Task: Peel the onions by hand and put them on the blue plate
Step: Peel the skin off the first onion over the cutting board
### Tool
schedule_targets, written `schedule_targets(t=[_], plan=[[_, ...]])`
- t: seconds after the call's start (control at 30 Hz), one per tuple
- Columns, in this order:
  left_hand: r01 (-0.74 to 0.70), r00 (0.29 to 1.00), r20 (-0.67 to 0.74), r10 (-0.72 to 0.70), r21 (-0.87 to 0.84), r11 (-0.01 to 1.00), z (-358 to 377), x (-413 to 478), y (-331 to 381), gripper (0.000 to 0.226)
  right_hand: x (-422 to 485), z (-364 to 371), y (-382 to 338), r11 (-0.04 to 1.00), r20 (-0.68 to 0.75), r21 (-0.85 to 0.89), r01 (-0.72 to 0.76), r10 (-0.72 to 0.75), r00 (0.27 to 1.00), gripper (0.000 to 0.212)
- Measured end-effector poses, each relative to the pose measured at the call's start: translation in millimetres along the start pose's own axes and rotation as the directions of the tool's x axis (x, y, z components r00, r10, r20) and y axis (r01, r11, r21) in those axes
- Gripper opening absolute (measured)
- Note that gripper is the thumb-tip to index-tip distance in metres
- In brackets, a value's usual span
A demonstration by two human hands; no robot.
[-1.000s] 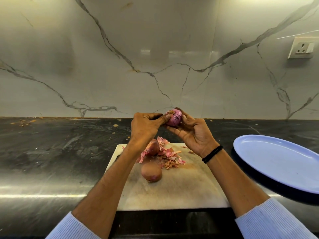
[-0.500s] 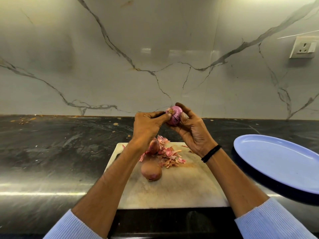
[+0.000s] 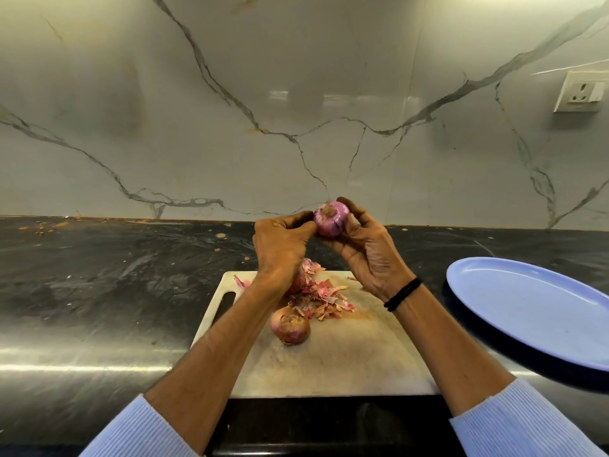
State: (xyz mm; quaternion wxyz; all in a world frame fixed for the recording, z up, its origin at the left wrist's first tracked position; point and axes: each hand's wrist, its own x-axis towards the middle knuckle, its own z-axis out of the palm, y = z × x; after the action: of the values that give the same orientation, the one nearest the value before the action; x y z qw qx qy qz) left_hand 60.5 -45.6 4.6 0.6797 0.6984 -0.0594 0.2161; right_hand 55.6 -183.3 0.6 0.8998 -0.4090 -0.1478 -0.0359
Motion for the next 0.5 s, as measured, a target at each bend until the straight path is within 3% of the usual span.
schedule_targets(t=[0.1,0.3,0.5], plan=[[-0.02,1.0,-0.003,0.02,0.009,1.0,-0.6,-0.3,0.6,0.028,-0.8,1.4,-2.9,0.999,0.005,0.043,0.006,-0.006,1.0,0.035],[-0.056,0.991,0.119,0.056,-0.006,0.998,3.7,-4.7,5.0,0.032,-0.3,-2.4,-7.8,0.999,-0.028,0.051,0.003,-0.001,1.0,0.03],[-0.063,0.995,0.074,0.068,-0.067,0.996,-1.4,1.4,7.6,0.038,2.0,-6.7,-10.6,0.995,-0.08,-0.078,-0.057,0.051,0.996,0.033]])
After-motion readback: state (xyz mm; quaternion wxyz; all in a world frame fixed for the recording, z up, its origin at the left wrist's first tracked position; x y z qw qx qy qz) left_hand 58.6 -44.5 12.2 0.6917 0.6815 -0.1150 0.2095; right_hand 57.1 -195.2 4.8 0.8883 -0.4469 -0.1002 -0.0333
